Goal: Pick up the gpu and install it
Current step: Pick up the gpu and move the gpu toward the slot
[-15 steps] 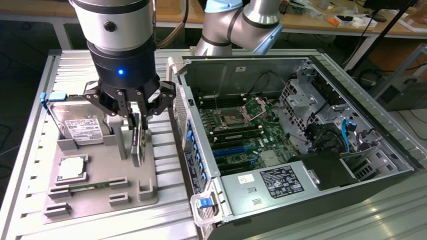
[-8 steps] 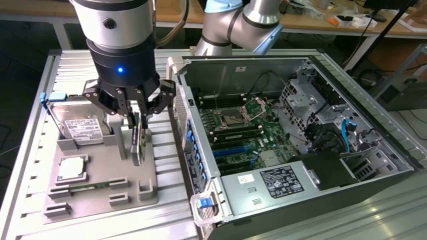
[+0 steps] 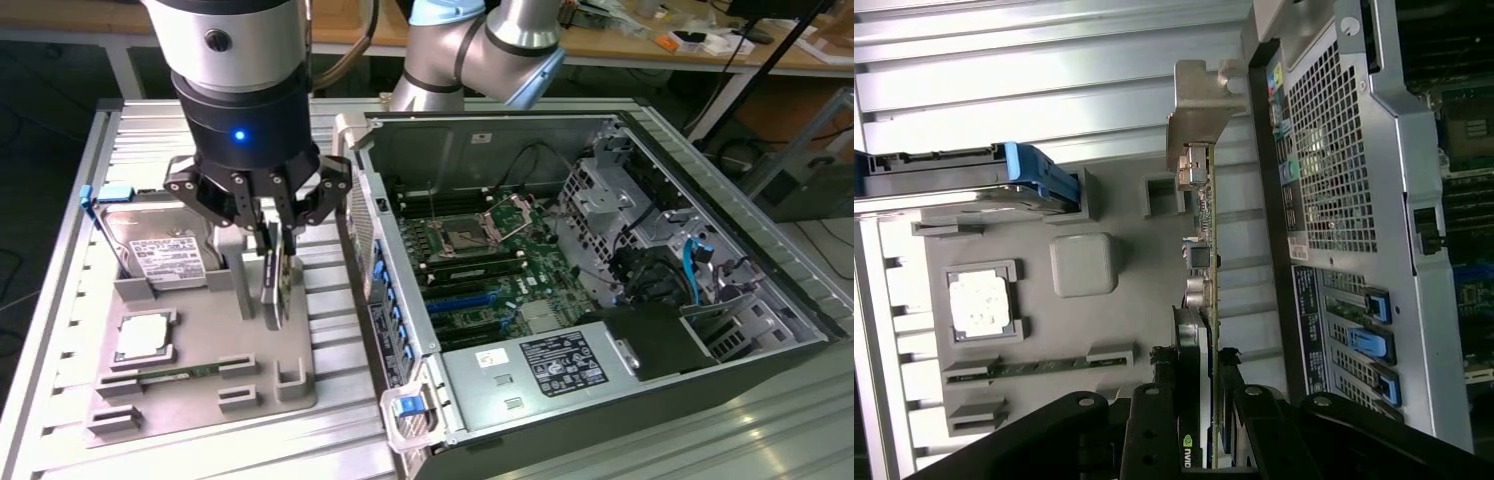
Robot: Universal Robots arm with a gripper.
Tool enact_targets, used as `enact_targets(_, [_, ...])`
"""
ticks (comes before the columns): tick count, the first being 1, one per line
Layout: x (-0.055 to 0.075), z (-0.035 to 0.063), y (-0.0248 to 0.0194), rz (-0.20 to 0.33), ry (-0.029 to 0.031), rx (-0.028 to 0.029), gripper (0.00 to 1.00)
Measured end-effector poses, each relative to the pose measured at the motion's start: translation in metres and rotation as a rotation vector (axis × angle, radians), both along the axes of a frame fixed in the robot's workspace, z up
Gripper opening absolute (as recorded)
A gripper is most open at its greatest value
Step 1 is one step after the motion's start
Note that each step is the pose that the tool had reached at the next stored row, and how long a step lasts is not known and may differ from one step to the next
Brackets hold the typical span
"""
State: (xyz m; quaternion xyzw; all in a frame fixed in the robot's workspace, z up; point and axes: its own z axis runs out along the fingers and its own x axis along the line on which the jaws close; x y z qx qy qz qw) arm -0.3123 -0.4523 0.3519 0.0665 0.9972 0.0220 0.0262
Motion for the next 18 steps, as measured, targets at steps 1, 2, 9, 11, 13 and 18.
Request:
enact_targets(1, [0.0000,0.0007,0.0000,0.000,0.0000,0.0000,0.27])
enact_targets(2, [0.0000,0.0014,0.0000,0.000,0.0001,0.0000,0.27])
enact_targets(9, [0.0000,0.0068,0.0000,0.000,-0.0001,0.0001,0.27])
enact_targets(11, [0.0000,0.0089,0.0000,0.000,0.0000,0.0000,0.27])
enact_targets(13, [0.0000,0.0096,0.0000,0.000,-0.0002,0.0002,0.27])
enact_targets(18, [0.0000,0.0098,0.0000,0.000,-0.0001,0.0000,0.27])
